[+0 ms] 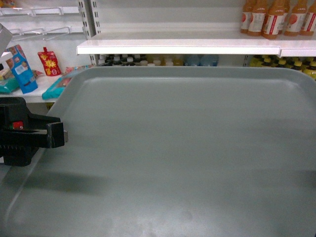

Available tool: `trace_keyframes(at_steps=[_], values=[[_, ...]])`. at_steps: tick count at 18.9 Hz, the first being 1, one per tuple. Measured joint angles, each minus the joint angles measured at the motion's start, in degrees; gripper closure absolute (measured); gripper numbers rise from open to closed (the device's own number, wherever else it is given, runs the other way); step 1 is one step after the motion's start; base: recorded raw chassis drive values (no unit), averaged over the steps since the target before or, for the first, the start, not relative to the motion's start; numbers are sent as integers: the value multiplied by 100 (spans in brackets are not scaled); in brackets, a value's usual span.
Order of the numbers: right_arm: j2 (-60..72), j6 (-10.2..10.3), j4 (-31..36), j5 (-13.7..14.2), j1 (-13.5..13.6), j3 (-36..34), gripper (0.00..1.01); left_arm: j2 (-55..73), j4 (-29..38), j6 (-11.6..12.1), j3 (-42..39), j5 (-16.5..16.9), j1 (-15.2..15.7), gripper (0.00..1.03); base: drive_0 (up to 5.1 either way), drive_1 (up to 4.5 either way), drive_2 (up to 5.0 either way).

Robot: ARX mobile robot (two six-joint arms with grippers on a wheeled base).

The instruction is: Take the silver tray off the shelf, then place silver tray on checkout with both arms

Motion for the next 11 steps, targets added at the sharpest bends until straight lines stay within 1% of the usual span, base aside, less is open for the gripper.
trace_keyframes(at_steps=[11], values=[[-2, 0, 33, -4, 4, 0, 98, -2, 20, 2, -4, 0, 2, 100, 9, -403, 421]])
